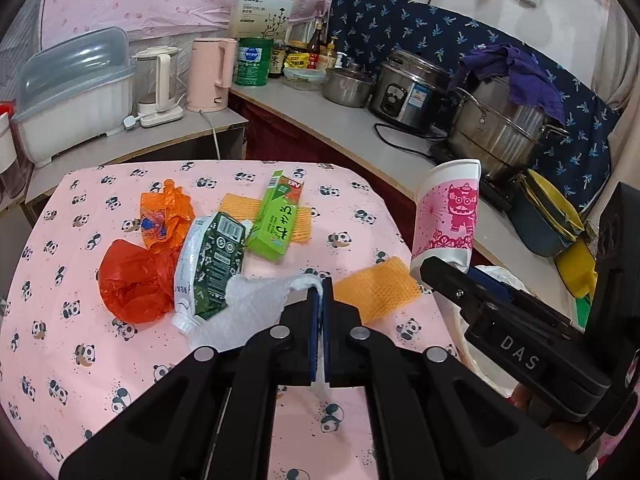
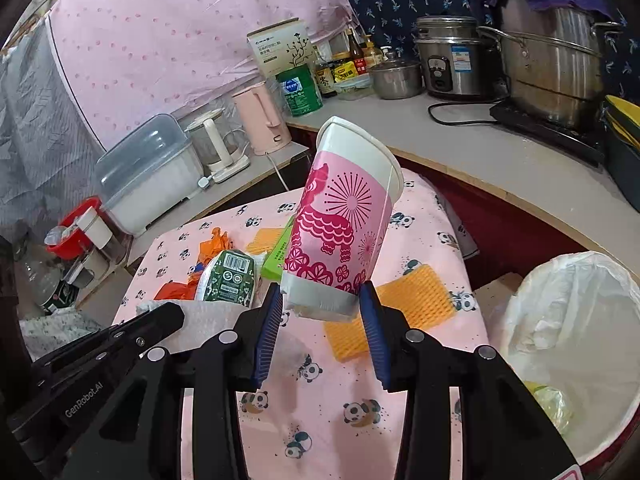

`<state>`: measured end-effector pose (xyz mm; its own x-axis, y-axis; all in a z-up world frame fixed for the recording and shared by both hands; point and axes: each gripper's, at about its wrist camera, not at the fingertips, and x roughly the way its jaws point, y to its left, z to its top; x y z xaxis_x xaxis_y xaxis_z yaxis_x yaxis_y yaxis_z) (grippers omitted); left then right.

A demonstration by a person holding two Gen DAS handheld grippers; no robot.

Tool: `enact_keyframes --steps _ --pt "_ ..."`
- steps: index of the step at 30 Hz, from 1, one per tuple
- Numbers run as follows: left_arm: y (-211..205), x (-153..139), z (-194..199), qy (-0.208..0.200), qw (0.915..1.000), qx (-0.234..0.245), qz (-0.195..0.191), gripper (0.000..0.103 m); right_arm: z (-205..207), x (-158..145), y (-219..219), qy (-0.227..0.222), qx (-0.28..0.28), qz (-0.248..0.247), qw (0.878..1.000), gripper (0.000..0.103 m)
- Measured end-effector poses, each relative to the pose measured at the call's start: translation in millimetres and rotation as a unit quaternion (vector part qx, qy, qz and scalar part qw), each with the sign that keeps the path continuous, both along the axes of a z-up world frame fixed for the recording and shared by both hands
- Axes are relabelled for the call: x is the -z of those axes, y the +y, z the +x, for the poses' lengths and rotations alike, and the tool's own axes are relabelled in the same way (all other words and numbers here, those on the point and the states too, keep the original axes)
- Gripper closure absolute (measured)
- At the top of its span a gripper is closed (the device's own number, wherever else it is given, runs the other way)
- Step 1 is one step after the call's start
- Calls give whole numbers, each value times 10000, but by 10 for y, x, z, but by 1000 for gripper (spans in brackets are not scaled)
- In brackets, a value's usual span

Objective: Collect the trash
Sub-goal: 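Lift the pink cup with the right gripper while the left gripper carries the tissue to the bin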

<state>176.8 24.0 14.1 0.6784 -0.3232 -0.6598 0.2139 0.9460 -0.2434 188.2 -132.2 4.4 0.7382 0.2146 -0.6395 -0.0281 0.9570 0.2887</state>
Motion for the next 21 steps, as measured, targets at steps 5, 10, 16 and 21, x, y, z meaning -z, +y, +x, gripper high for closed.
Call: enact_keyframes --steps 5,10,16,21 --pt "-293 -111 -153 -90 9996 259 46 102 -232 -61 -265 -55 227 -40 9997 65" --pt "-618 -161 -274 -137 9982 567 111 102 -469 -62 -598 -53 531 -19 9986 65" --pt "-1065 -167 -396 -161 9948 982 195 102 -724 -10 -1024 -4 927 19 9957 65" --pt "-1461 -143 -490 -172 9905 1330 288 102 -895 76 -1347 67 1222 46 9925 65"
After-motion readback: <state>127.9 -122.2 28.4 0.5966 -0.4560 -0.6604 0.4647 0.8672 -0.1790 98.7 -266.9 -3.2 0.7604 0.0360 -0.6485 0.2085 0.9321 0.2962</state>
